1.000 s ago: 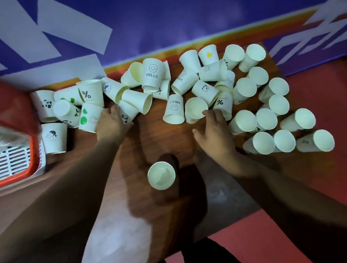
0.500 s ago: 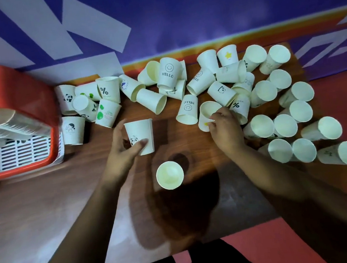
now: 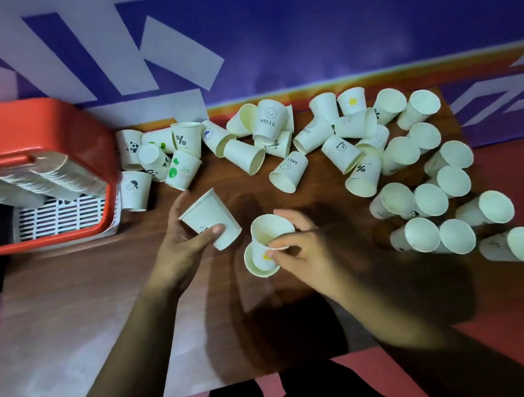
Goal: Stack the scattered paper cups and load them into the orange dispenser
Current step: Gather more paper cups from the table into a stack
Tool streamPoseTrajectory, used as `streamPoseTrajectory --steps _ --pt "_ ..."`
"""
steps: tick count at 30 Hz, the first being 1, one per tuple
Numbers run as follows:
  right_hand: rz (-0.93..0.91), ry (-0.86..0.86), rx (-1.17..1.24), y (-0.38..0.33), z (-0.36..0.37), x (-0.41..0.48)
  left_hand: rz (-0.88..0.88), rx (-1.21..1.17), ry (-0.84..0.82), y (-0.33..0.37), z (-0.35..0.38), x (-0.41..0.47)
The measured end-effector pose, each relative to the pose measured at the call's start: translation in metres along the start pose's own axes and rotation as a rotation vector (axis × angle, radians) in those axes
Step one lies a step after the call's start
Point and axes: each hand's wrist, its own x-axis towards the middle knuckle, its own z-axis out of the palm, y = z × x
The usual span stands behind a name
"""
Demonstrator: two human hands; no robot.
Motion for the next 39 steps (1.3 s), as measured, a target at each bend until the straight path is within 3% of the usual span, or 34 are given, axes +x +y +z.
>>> streamPoseTrajectory --steps 6,9,14,16,21,27,34,39 --pt "0.047 -0.154 -0.270 0.007 0.029 -0.014 -0.001 0.096 0.040 0.000 -0.006 -0.021" --pt "0.055 -0.191 -0.299 0.016 0.039 -0.020 0.012 0.133 -0.031 -0.003 0.004 -0.030" --pt "0.389 0.048 0.373 0.003 0.023 -0.027 0.112 0.342 -0.213 -0.017 0.018 -0.036" --pt "0.394 0.108 0.432 -0.002 0.019 -0.028 0.220 0.516 -0.289 -0.022 0.022 -0.032" --pt "0.354 0.083 0.297 -0.007 0.037 -0.035 0.403 0.839 -0.396 -0.041 0.021 -0.017" --pt "0.359 0.089 -0.045 0.014 0.063 -0.048 0.198 1.047 -0.587 -0.059 0.001 -0.002" --pt "0.432 0.115 -0.062 0.015 0.055 -0.053 0.212 1.165 -0.557 -0.049 0.003 0.001" --pt "0.440 0.274 -0.105 0.038 -0.003 -0.078 0.320 1.126 -0.373 -0.015 0.040 -0.012"
